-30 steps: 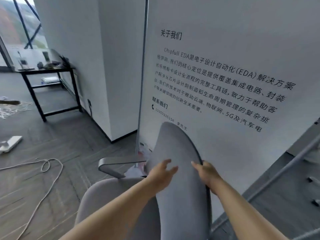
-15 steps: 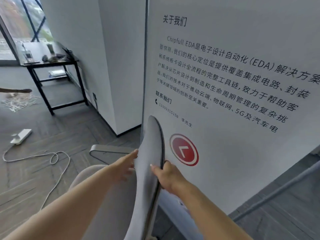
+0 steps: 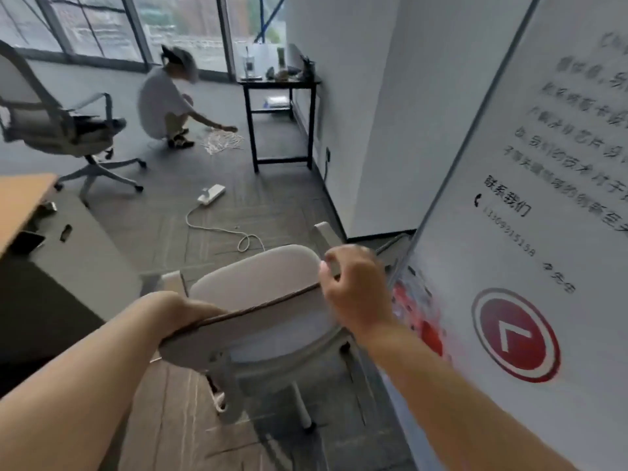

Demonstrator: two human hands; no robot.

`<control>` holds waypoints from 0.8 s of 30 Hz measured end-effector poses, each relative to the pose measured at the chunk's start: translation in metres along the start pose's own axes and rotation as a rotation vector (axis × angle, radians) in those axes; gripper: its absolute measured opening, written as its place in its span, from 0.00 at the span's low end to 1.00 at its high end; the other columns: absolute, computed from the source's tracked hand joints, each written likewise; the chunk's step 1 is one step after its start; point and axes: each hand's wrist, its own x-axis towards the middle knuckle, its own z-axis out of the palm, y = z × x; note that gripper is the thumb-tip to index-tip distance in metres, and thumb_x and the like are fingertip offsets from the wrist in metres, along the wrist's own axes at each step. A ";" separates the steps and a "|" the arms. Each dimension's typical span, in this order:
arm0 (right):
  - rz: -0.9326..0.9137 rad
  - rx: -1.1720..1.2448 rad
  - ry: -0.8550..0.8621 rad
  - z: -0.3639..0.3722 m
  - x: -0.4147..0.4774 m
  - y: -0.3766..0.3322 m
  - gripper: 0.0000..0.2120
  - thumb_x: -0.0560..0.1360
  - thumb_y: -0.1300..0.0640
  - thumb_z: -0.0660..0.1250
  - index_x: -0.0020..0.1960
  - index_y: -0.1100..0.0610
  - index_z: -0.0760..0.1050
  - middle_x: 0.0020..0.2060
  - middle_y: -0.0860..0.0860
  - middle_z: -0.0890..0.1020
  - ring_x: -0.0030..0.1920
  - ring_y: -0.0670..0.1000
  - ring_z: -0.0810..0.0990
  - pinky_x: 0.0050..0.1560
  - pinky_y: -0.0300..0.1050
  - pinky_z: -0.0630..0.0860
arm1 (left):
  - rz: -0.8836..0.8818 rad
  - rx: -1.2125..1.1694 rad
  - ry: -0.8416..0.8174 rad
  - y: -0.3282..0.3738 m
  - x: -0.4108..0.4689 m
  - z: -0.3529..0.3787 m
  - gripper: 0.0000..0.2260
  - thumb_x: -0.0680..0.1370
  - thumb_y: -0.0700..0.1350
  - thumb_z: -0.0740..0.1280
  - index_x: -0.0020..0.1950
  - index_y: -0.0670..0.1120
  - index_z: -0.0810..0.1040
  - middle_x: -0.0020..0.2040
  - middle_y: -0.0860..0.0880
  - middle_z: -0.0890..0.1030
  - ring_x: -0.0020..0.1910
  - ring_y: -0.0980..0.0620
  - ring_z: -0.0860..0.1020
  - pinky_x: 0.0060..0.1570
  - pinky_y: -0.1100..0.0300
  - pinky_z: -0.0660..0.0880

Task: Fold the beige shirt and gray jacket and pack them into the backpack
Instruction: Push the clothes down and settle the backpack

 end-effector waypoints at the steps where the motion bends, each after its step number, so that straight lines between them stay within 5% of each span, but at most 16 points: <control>1: -0.003 -0.079 -0.042 0.009 0.017 0.006 0.14 0.74 0.52 0.60 0.44 0.57 0.81 0.44 0.55 0.83 0.53 0.59 0.78 0.62 0.54 0.68 | 0.023 -0.032 -0.039 -0.003 0.008 -0.004 0.24 0.71 0.61 0.69 0.51 0.41 0.77 0.38 0.44 0.83 0.32 0.48 0.81 0.33 0.64 0.75; 3: -0.008 -0.245 -0.175 0.026 0.034 0.014 0.22 0.74 0.49 0.53 0.41 0.56 0.83 0.43 0.55 0.85 0.53 0.57 0.79 0.64 0.51 0.62 | -0.002 -0.050 -0.028 -0.011 0.016 -0.012 0.19 0.74 0.61 0.65 0.51 0.45 0.77 0.46 0.44 0.82 0.37 0.48 0.79 0.42 0.61 0.73; 6: -0.015 -0.243 -0.100 0.037 0.034 0.013 0.24 0.72 0.48 0.52 0.30 0.59 0.80 0.28 0.56 0.81 0.36 0.59 0.76 0.47 0.47 0.63 | -0.052 -0.123 -0.143 -0.030 0.023 -0.015 0.28 0.64 0.67 0.70 0.50 0.45 0.83 0.50 0.46 0.84 0.43 0.48 0.81 0.49 0.60 0.74; 9: -0.055 -0.244 -0.158 0.035 0.020 0.012 0.25 0.70 0.47 0.51 0.28 0.59 0.79 0.21 0.50 0.73 0.32 0.55 0.70 0.44 0.46 0.63 | -0.073 -0.168 -0.184 -0.046 0.025 -0.006 0.36 0.56 0.69 0.75 0.54 0.47 0.84 0.54 0.48 0.84 0.56 0.50 0.81 0.62 0.58 0.73; 12: -0.061 -0.246 -0.150 0.035 0.001 0.004 0.24 0.70 0.48 0.52 0.25 0.59 0.75 0.18 0.48 0.69 0.30 0.54 0.69 0.43 0.45 0.61 | -0.063 -0.172 -0.204 -0.061 0.025 0.003 0.43 0.50 0.70 0.76 0.59 0.48 0.82 0.58 0.48 0.83 0.57 0.50 0.81 0.63 0.57 0.72; 16: -0.118 -0.210 -0.161 0.036 -0.027 -0.012 0.21 0.69 0.49 0.52 0.18 0.55 0.60 0.16 0.47 0.62 0.27 0.53 0.66 0.41 0.46 0.64 | -0.045 -0.224 -0.136 -0.090 0.003 0.017 0.32 0.60 0.70 0.73 0.53 0.47 0.84 0.55 0.47 0.84 0.53 0.49 0.81 0.59 0.57 0.73; 19: -0.152 -0.239 -0.243 0.035 -0.054 -0.019 0.20 0.68 0.49 0.49 0.19 0.53 0.59 0.19 0.47 0.64 0.31 0.54 0.69 0.48 0.48 0.67 | -0.057 -0.292 -0.113 -0.120 -0.021 0.041 0.28 0.62 0.67 0.74 0.50 0.47 0.84 0.50 0.46 0.85 0.50 0.48 0.81 0.58 0.57 0.74; 21: -0.176 -0.264 -0.276 0.036 -0.067 -0.030 0.20 0.68 0.48 0.48 0.21 0.55 0.64 0.21 0.47 0.68 0.34 0.54 0.71 0.47 0.46 0.64 | 0.019 -0.363 0.021 -0.142 -0.039 0.060 0.21 0.68 0.61 0.72 0.49 0.45 0.85 0.48 0.46 0.84 0.48 0.48 0.81 0.54 0.57 0.75; 24: -0.267 -0.287 -0.263 0.040 -0.083 -0.061 0.21 0.73 0.50 0.52 0.29 0.56 0.78 0.29 0.50 0.80 0.35 0.54 0.72 0.44 0.46 0.60 | 0.269 -0.594 0.572 -0.174 -0.070 0.092 0.12 0.77 0.51 0.67 0.41 0.45 0.84 0.41 0.47 0.82 0.40 0.51 0.79 0.39 0.59 0.70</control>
